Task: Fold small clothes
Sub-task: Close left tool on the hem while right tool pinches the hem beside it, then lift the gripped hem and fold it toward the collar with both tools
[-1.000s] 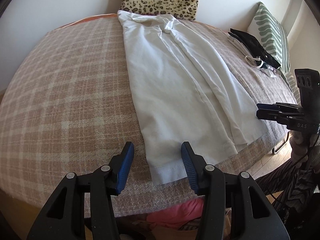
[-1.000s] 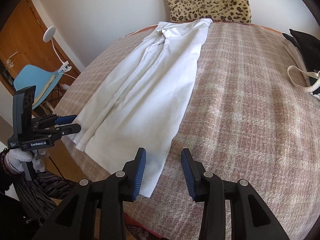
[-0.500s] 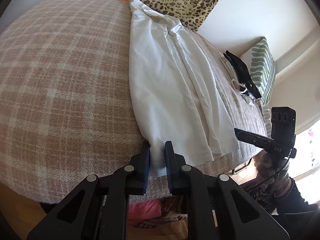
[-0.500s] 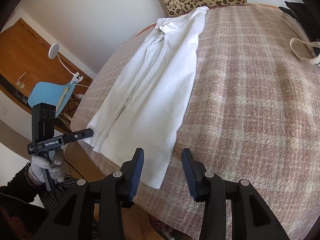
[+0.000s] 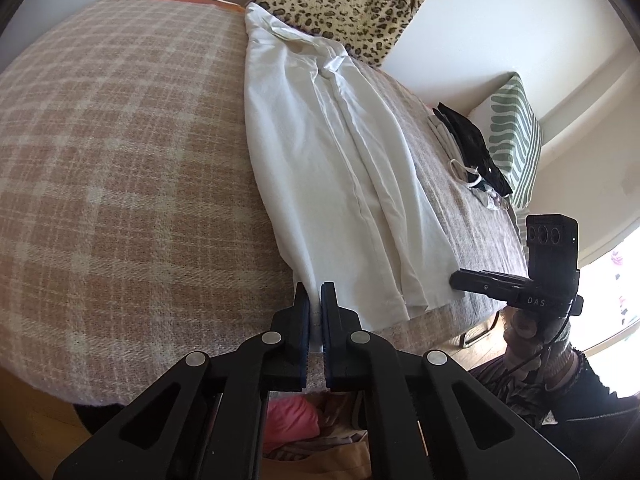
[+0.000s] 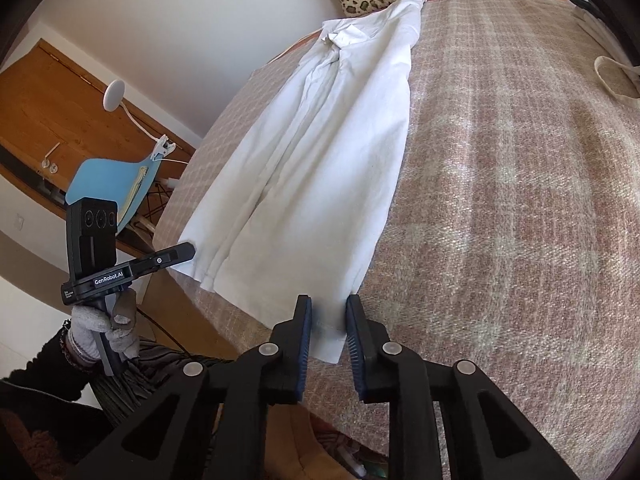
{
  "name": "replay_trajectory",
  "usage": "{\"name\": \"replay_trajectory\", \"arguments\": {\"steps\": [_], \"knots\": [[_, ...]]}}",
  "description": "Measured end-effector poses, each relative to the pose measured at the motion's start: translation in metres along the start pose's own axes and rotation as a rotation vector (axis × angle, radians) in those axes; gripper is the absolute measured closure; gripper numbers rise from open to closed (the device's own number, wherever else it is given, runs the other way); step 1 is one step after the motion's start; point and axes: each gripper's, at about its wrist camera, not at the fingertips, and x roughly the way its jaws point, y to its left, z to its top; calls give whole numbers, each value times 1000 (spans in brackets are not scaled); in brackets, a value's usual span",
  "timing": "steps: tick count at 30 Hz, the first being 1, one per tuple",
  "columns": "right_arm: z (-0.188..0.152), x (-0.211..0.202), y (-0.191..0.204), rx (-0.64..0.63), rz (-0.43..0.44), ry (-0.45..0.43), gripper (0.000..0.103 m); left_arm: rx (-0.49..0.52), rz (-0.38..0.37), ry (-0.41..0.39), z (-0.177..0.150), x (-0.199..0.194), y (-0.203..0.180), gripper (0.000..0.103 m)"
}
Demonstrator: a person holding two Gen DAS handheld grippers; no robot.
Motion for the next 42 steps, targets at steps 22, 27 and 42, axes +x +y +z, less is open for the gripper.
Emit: {"name": "replay_trajectory", "arguments": {"steps": [22, 27, 42], "knots": [[49, -42, -12, 125, 201, -174, 101, -54, -101, -126, 64, -23, -14, 100], [79, -43, -15, 112, 174, -200, 101, -44, -65, -150, 89, -18, -12, 100], [145, -1, -42, 153, 91, -193, 101, -75, 23, -152, 150, 22, 13, 100]]}}
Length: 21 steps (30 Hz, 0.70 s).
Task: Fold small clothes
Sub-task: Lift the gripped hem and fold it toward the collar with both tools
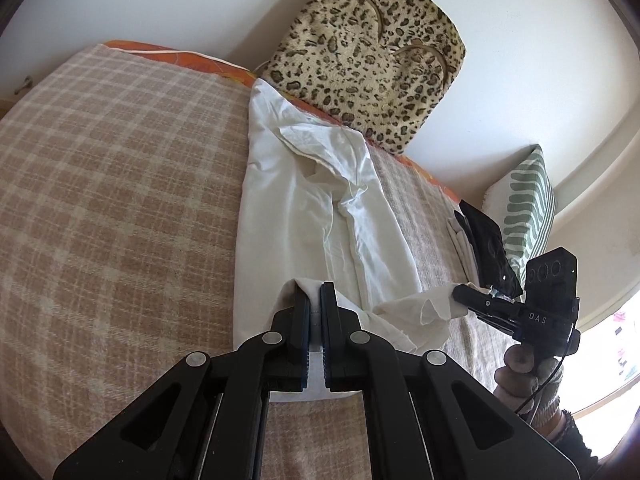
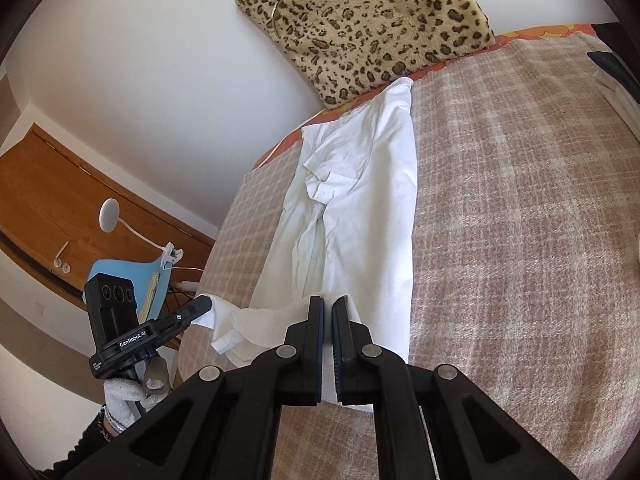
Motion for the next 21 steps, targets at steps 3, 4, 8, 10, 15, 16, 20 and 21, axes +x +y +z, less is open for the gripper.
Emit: {"name": "replay_trajectory", "arguments": {"steps": [3, 4, 8, 10, 15, 16, 20, 21], "knots": [[8, 13, -6, 16, -19, 7, 101, -28, 7, 9, 8, 11, 8, 100], [11, 17, -8, 23, -28, 8, 101, -31, 11, 12, 11, 15, 10, 100], [19, 26, -20, 63, -45, 14, 101, -37, 33, 24, 17, 29, 16, 100], [22, 30, -25, 82, -45, 17, 101, -40, 38, 35, 19, 35, 18, 100], [27, 36, -28, 97, -45, 24, 100, -47, 39, 47, 23, 43, 22, 98], [28, 36, -29, 101, -52, 21, 96, -43, 40, 49, 25, 42, 22, 95], [33, 22, -32, 121, -83, -14, 64, -34, 70, 4, 31, 26, 22, 61], [34, 16, -28, 99, -104, -39, 64, -27, 71, -10, 32, 21, 21, 61]]}}
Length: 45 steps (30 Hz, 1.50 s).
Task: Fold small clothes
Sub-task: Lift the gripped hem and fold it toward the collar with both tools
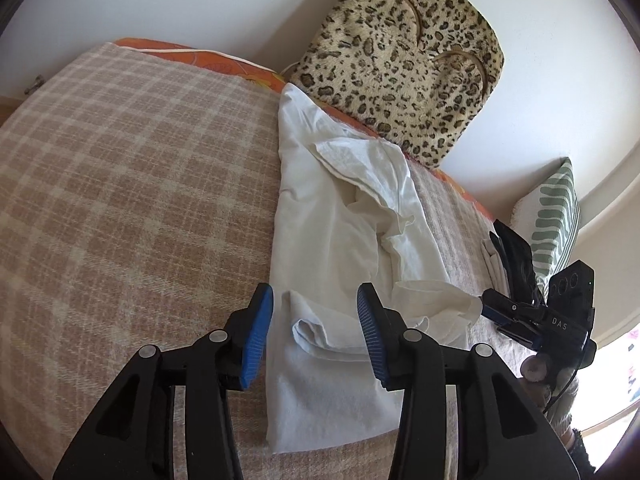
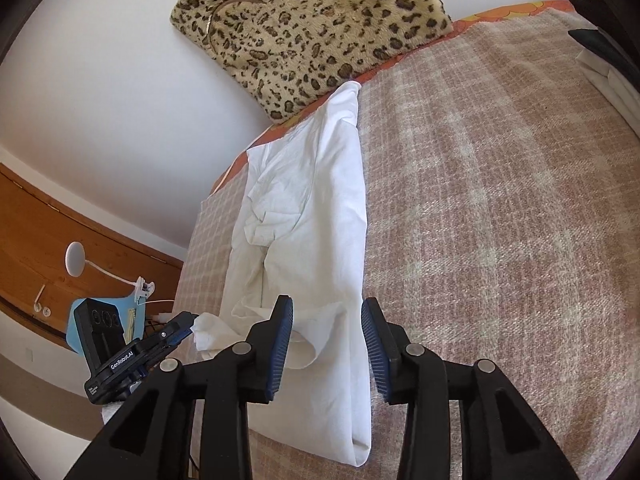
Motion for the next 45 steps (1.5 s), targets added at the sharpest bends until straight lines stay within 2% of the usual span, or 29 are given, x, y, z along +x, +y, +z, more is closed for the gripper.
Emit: {"name": "replay_trajectory", "arguments": {"steps": [3, 6, 9, 11, 14, 18, 21, 23, 24, 26, 29, 31, 35, 39, 40, 41, 42, 43, 44, 45], "knots": [[-2, -17, 19, -116, -11, -49, 69, 55, -3, -29, -1, -17, -2, 61], [-15, -18, 45, -271, 21, -16, 75, 162, -18, -6, -12, -25, -7, 61], [-32, -6, 66, -448, -83, -4, 75, 275, 31, 16, -27, -21, -10, 61], [-34, 3, 66, -483, -143, -3, 65, 266, 41, 64, -32, -12, -5, 61], [-25, 12, 58, -480, -210, -15, 57, 239, 33, 104, -34, -4, 3, 61], [-14, 24, 44, -414, -204, -1, 56, 254, 11, 128, -32, 1, -1, 63], [-12, 32, 39, -391, -207, 4, 57, 280, 41, 127, -32, 9, -8, 63], [-14, 36, 40, -395, -214, 15, 76, 273, 56, 121, -28, 16, -9, 63], [-14, 38, 41, -397, -217, 18, 80, 261, 59, 117, -26, 19, -9, 63], [-15, 38, 42, -397, -209, 13, 96, 228, 57, 112, -21, 26, -6, 63], [-15, 38, 43, -394, -219, 11, 100, 201, 66, 95, -15, 35, -3, 63], [-14, 39, 40, -379, -243, 13, 100, 200, 86, 80, -12, 38, -4, 63], [-11, 40, 29, -308, -215, 28, 100, 220, 110, 51, -10, 42, -6, 63], [-11, 38, 36, -338, -193, 21, 94, 244, 113, 37, -8, 48, -10, 63], [-12, 39, 38, -344, -194, 20, 89, 250, 110, 34, -7, 49, -11, 64], [-12, 39, 40, -350, -198, 19, 80, 262, 107, 29, -7, 51, -12, 72], [-12, 40, 41, -354, -201, 17, 79, 276, 119, 27, -7, 53, -14, 81], [-12, 42, 42, -356, -207, 18, 79, 285, 117, 25, -8, 55, -15, 86], [-13, 43, 42, -358, -210, 22, 79, 290, 105, 29, -9, 56, -15, 95], [-13, 45, 43, -359, -216, 23, 81, 297, 103, 29, -10, 57, -17, 98]]}}
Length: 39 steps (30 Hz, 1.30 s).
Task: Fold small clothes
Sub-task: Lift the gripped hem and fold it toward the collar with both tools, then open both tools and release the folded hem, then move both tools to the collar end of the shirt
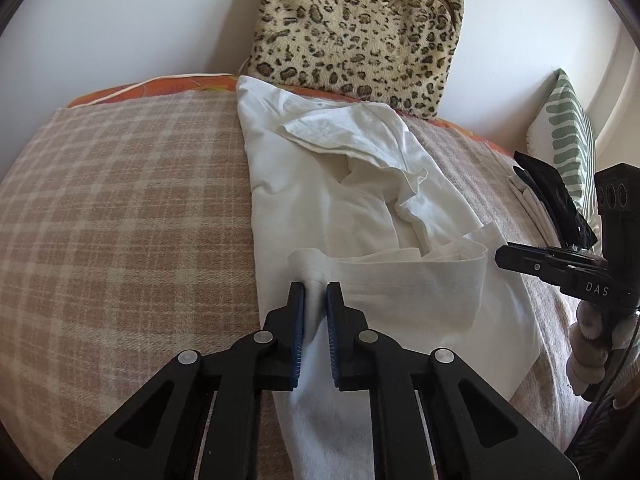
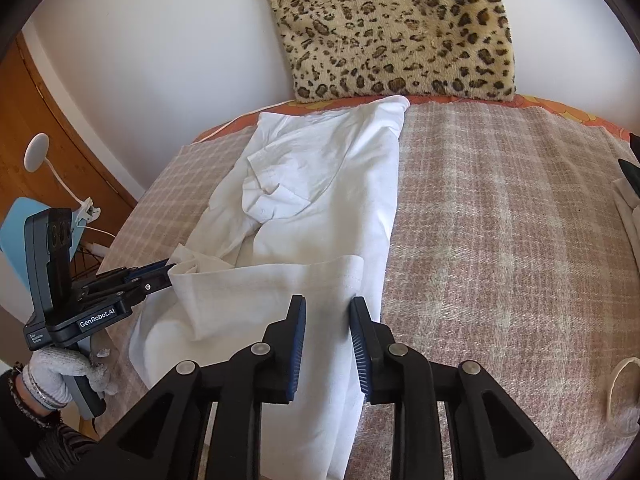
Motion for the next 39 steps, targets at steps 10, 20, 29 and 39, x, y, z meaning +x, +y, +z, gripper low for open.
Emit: {"name": "replay_trajectory", "arguments": {"steps": [10, 20, 29, 39], "knots": [[2, -3, -1, -17, -59, -21, 101, -11, 89, -79, -1, -16, 15, 100], [-4, -24, 9, -96, -139, -64, 77, 6, 114, -88, 0, -37, 13, 90], [-1, -46, 8, -66, 28, -125, 71, -68, 11, -112, 17, -56, 29, 59], [32, -5, -6, -92, -2, -18, 68, -141, -63, -37, 47, -16, 43, 57]]}}
